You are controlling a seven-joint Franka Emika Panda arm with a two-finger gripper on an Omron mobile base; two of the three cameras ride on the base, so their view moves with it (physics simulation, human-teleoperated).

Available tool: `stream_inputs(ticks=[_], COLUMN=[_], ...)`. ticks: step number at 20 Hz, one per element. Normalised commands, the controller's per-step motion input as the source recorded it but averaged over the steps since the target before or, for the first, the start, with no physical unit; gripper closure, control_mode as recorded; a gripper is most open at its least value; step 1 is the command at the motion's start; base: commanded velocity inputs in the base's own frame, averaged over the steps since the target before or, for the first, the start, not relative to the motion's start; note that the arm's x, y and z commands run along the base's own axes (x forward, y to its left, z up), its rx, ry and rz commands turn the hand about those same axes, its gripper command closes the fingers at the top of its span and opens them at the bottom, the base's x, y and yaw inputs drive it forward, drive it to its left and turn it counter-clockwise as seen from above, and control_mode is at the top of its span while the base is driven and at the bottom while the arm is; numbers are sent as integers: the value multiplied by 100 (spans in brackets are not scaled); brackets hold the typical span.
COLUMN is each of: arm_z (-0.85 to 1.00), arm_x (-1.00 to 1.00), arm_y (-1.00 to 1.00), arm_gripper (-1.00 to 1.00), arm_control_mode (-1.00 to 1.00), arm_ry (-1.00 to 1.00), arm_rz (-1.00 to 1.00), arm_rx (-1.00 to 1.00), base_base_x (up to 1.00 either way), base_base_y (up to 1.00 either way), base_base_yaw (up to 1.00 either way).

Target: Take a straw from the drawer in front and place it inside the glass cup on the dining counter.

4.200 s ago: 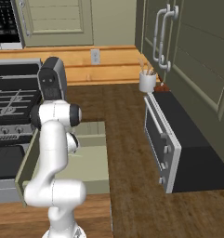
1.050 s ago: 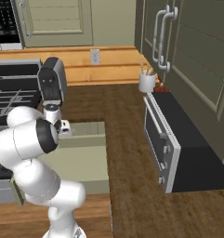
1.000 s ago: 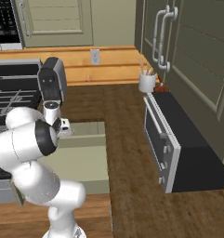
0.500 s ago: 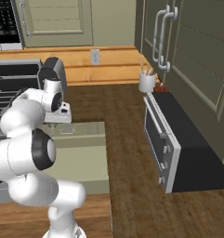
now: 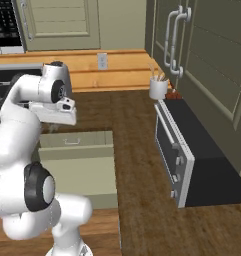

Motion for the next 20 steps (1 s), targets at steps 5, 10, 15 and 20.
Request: stream_inputs(ticks=[5, 10, 15, 20], arm_z=[24, 7, 0, 0], arm_x=[-59, -29, -8, -13], arm_y=[-17, -12, -11, -5], arm_gripper=[100, 100, 100, 100], arm_control_mode=[-100, -100, -100, 100], arm_ry=[-12, 0, 0, 0], arm_rz=[-14, -6, 0, 0], arm_rx=[-6, 0, 0, 0], base_base_x=[0, 0, 0, -58], base_base_y=[0, 0, 0, -6], base_base_yaw=[0, 0, 0, 0])
